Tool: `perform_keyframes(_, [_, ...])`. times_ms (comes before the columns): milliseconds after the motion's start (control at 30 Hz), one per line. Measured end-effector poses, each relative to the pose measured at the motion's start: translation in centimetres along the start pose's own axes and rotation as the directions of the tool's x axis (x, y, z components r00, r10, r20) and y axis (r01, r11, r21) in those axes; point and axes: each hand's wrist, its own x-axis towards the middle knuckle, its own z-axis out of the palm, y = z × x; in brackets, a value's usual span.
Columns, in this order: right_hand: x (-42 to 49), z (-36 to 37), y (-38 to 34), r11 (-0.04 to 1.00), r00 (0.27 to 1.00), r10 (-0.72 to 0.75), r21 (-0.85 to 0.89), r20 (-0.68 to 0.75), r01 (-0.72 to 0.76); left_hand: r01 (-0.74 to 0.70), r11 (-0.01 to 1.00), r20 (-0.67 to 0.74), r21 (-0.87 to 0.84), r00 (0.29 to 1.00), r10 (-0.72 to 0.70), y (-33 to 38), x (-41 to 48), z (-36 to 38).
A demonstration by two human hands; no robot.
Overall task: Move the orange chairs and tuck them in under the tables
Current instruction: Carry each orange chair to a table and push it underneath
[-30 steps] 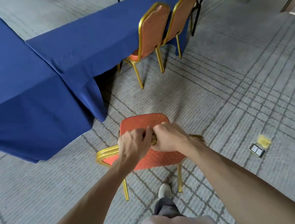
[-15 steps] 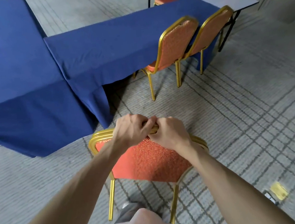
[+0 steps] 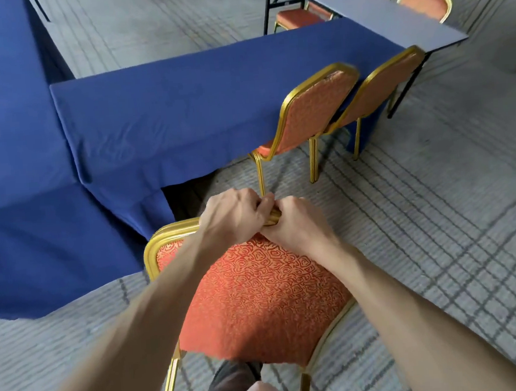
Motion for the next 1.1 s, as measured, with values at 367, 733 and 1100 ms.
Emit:
perform_keyframes(367, [15.2,-0.5,1.2,0.995,0.991,-0.082,-0.045,0.105,0.087,0.173,0.981,0.016,-0.092,0.985,-0.172,-4.6,11.5,-2.0])
perform_keyframes(733, [22.0,-1.8,0.2,0.91,0.906,-0.401,-0.053,0.133,0.411,0.375,0.908,-0.156,-0.187,0.901,-0.404,-5.3,13.5,-5.5])
perform_keyframes(1100, [24.2,1.2,8.1,0.844,0.774,-0.488,-0.009,0.402,0.537,0.638,0.738,-0.124,-0.222,0.732,-0.67,-1.5,15.4,4.7])
